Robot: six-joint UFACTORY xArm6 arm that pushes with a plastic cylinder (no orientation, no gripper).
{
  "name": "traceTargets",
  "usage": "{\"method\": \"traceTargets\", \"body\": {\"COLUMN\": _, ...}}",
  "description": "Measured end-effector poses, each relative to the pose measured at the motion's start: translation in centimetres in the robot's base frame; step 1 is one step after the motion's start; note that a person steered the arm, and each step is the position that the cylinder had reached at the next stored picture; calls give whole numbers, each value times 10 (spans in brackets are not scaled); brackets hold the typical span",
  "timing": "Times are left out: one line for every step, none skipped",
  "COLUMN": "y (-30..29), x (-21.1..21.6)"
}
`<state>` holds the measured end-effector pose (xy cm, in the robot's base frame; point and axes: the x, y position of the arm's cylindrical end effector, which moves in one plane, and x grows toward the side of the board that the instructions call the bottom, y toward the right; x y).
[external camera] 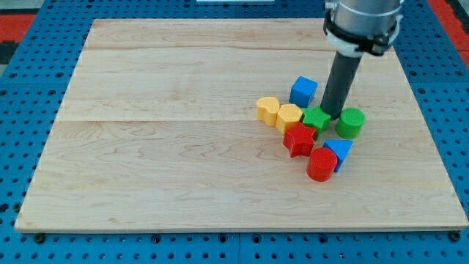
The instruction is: Drag the green circle into the group of blocks
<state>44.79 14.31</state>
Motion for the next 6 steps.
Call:
{"method": "traceTargets", "body": {"y": 0, "x": -32}}
{"method": "traceTargets", "body": {"y": 18, "x": -54}}
{"method": "traceTargets", "body": {"y": 68, "x": -18}}
{"method": "traceTargets", "body": {"y": 21, "x": 13}}
{"method": "traceTargets", "body": {"y": 29, "x": -7}}
{"method": "traceTargets", "body": {"y": 66, "x": -67}}
